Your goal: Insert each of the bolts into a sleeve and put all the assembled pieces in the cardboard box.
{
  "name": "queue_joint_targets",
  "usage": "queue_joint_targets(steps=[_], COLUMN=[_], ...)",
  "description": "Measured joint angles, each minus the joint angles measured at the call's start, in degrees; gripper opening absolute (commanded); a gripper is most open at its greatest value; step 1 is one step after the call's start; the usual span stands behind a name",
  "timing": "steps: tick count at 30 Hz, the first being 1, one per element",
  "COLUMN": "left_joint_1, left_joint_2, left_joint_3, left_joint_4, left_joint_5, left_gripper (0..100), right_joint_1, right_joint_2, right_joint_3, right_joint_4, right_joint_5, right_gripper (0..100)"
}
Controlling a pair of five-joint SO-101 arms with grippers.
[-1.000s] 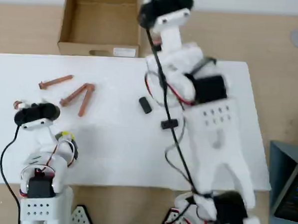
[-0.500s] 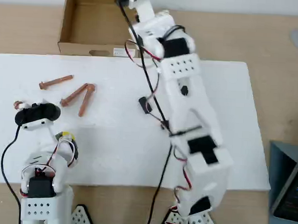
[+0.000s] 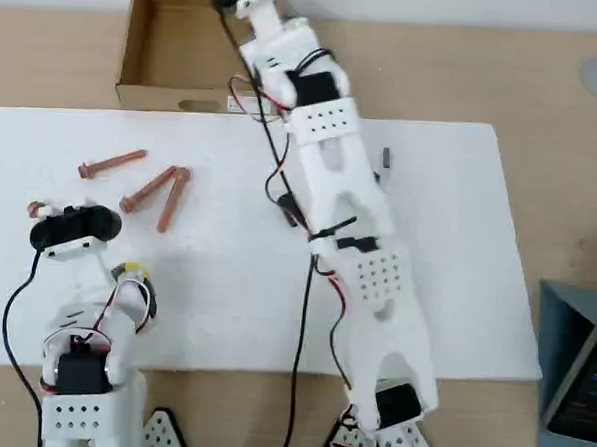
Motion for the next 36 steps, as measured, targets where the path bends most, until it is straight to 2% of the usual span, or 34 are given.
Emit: queue_joint_targets(steps=[5,11,22,36], left_joint_1=[0.00,0.00,0.00,0.00], left_joint_2=[0.00,0.00,0.00,0.00], left_joint_3=[0.00,0.00,0.00,0.00], left_joint_4=[0.00,0.00,0.00,0.00], left_joint_5=[0.00,0.00,0.00,0.00], left_gripper=[0,0,0,0], right_joint_1=[-1.76,-2.02,-2.02,-2.11], right_joint_2=[6.77,10.81,10.81,10.81], right_joint_3=[-6.95,-8.79,-9.93,-27.25], right_joint_4=[0.00,0.00,0.79,28.40], right_joint_5=[0.00,0.00,0.00,0.00], right_gripper=[1.5,13.6,10.2,9.0])
